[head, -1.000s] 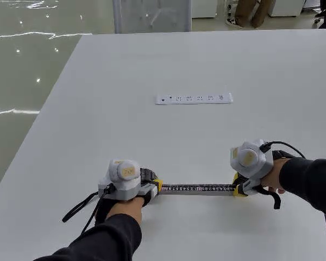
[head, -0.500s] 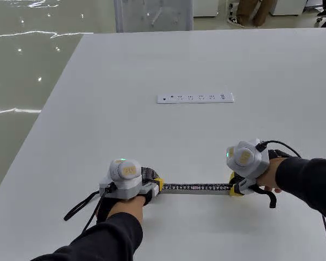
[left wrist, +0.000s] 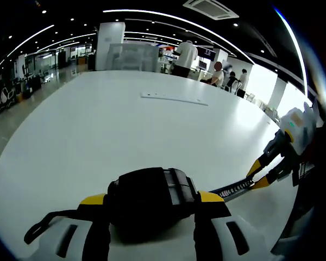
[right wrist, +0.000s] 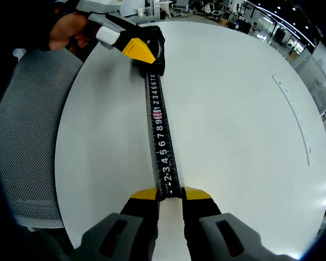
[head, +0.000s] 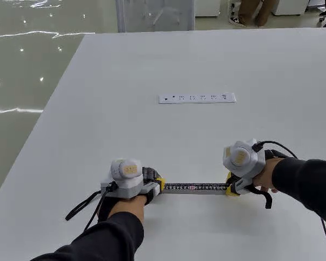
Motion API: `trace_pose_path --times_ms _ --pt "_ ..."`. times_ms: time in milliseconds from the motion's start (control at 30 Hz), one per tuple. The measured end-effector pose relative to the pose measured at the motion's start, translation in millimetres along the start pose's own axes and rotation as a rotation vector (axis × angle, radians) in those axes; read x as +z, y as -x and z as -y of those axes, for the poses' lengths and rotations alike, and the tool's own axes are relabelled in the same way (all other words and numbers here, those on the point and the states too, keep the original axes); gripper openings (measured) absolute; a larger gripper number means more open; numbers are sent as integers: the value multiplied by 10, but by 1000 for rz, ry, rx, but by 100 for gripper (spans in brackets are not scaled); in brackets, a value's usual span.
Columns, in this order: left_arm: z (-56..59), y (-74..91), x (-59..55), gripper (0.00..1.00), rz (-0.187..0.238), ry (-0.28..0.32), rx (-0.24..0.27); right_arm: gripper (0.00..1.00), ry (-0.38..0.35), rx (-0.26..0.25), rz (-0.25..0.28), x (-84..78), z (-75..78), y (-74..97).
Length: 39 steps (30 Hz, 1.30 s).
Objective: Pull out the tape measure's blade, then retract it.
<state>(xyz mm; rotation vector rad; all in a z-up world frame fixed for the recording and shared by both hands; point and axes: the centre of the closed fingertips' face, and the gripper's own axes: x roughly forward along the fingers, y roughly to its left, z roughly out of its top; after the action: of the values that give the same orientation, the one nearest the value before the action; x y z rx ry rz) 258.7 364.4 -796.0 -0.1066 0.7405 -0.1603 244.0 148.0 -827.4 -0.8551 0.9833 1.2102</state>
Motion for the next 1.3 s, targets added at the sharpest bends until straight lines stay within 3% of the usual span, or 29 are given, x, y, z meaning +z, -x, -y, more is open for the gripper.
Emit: trace_pose_path --times_ms 1300 --pt "-13 4 -11 58 -22 10 -51 12 4 23 60 353 -76 -137"
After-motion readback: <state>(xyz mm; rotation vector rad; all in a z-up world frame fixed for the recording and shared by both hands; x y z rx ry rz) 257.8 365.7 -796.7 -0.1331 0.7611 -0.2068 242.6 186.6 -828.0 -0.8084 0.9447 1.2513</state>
